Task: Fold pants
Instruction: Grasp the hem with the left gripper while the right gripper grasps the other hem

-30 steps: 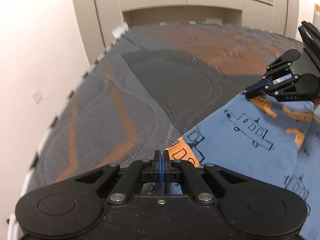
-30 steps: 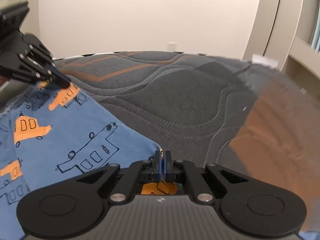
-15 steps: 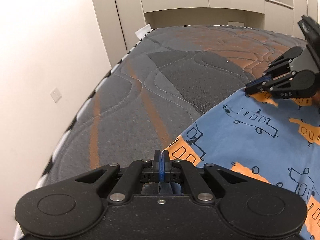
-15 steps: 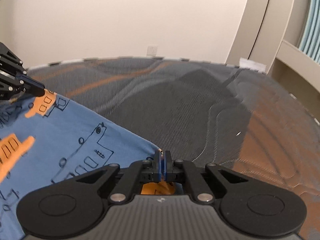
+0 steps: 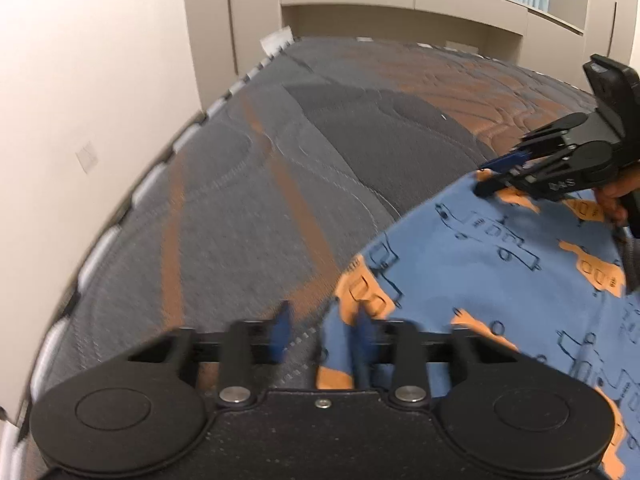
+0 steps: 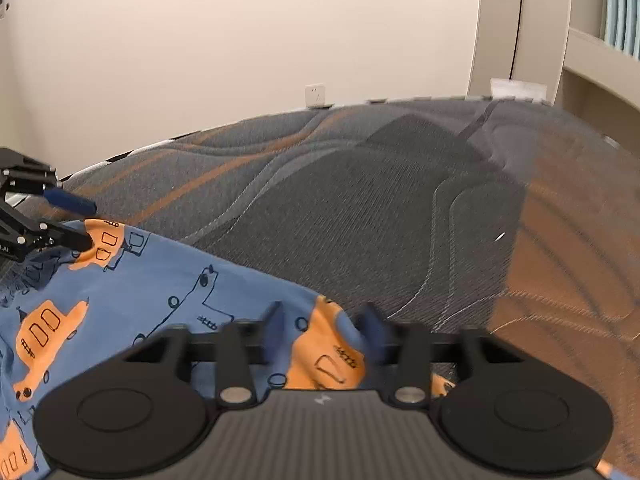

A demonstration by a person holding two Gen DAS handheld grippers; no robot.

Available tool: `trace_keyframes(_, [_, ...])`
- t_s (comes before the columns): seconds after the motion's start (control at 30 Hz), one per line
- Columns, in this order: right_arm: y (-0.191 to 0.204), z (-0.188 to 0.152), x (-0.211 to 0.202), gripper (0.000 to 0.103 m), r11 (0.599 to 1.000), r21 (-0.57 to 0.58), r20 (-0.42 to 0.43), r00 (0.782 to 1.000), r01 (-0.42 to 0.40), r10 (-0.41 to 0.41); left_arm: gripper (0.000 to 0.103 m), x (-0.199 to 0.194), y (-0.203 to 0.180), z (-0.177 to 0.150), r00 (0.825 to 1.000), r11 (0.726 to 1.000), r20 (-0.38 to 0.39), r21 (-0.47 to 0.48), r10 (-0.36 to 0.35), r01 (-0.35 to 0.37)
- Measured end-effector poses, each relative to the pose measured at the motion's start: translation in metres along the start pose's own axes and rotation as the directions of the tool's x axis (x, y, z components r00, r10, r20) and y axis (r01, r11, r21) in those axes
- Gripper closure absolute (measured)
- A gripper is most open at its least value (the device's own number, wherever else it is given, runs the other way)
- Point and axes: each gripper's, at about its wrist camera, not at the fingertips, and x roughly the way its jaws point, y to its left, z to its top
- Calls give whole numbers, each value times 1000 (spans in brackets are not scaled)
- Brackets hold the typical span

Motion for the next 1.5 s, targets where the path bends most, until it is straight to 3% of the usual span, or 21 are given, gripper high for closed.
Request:
trace_keyframes(0.07, [7, -2, -2, 97, 1000, -15, 15, 1000, 5, -5, 101, -3, -2, 0, 1000, 1000, 2, -19, -19, 19])
trace_keyframes(0.2, [23, -5, -24, 100, 996, -61, 65, 996, 67, -63, 102, -30, -18, 4, 996, 1000, 87, 8, 27, -28])
trace_keyframes(0.3, [38, -15, -67, 100, 990, -71, 167, 980, 121, -108, 102, -63, -35, 2, 982, 996, 185, 58, 49, -61])
trace_keyframes(0.4, [57, -35, -118, 100, 984, -72, 259, 956, 161, -138, 102, -101, -57, -11, 955, 991, 292, 107, 44, -78])
trace_keyframes(0.57, [106, -87, -194, 101, 956, -123, 366, 907, 267, -206, 101, -156, -98, -55, 881, 965, 472, 238, -13, -113])
trace_keyframes(0.63, [129, -112, -220, 101, 948, -129, 391, 894, 291, -221, 101, -170, -114, -76, 874, 949, 485, 292, -37, -122])
trace_keyframes(0.8, [177, -168, -257, 102, 928, -146, 395, 880, 343, -263, 101, -182, -148, -127, 888, 900, 449, 421, -97, -114])
trace_keyframes(0.9, [198, -196, -263, 102, 923, -153, 358, 890, 353, -281, 101, -177, -165, -152, 905, 868, 410, 483, -111, -112])
trace_keyframes(1.03, [217, -225, -251, 102, 918, -172, 284, 910, 359, -303, 102, -163, -175, -176, 925, 851, 366, 514, -103, -109])
trace_keyframes(1.3, [236, -243, -240, 103, 888, -237, 255, 907, 394, -335, 102, -167, -174, -195, 935, 815, 342, 566, -97, -122])
trace_keyframes(1.5, [243, -248, -223, 103, 886, -288, 194, 928, 363, -317, 102, -155, -177, -211, 955, 775, 289, 619, -72, -129])
